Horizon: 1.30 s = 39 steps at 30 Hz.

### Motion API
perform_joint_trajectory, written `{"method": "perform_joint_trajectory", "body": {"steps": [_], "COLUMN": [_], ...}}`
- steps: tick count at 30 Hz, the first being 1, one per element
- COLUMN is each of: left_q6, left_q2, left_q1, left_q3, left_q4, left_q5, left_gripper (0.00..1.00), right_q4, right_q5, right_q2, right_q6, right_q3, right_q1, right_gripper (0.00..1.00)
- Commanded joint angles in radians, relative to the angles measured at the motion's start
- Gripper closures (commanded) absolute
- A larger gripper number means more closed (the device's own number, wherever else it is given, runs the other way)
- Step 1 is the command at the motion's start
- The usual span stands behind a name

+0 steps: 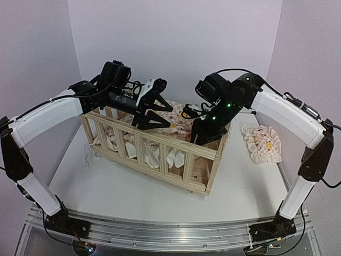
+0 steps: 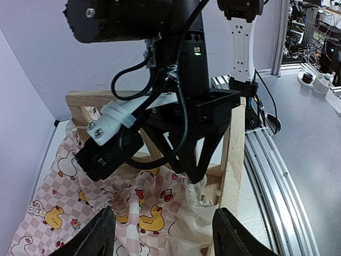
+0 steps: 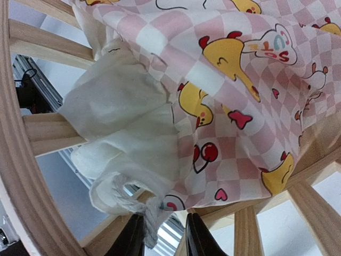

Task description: Set up the pet bed

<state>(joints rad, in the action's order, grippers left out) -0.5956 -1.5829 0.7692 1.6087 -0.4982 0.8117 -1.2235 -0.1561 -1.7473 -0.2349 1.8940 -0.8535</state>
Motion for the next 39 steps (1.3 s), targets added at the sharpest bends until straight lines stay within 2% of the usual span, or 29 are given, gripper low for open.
{"method": "perform_joint_trajectory", "body": {"steps": [1,5,16,22,27,30,36,39], "left_q6": [-0.015,-0.031,-0.031,0.149,0.278,0.242,0.009,-0.058], "left_q2": [0.052,0.061,0.051,-0.041,-0.219,-0.309,-0.391,-0.438], "left_q1": [0.016,0.025,0.039,0.042,0.057,0.082,0.154,0.159], "left_q3": [-0.024,-0.026,-0.030,0.042,0.217,0.322,0.354,0.376], "left_q4": [-0.011,-0.013,-0.015,0.047,-0.017,-0.105,-0.245,-0.307], "left_q5": [-0.006,-0.012,-0.035,-0.074,-0.115,-0.150,-0.263,-0.314], "left_gripper": [0.37,0.37,0.38,0.40,0.42,0.42,0.34,0.32], "right_q4": [-0.150,-0.130,-0.075,-0.045,-0.017,-0.015,-0.014,0.009], "right_q5": [0.108,0.156,0.353,0.312,0.372,0.415,0.418,0.389], "right_q2": [-0.034,-0.009,0.136,0.204,0.350,0.442,0.587,0.623], "right_q6": [0.028,0.034,-0.018,-0.077,-0.152,-0.207,-0.307,-0.339], "right_q3": [0.087,0.167,0.122,0.081,-0.093,-0.191,-0.400,-0.483], "right_q1": [0.010,0.010,0.010,0.010,0.012,0.013,0.022,0.027], "right_gripper": [0.68,0.60,0.66,0.62,0.61,0.60,0.56,0.55]}}
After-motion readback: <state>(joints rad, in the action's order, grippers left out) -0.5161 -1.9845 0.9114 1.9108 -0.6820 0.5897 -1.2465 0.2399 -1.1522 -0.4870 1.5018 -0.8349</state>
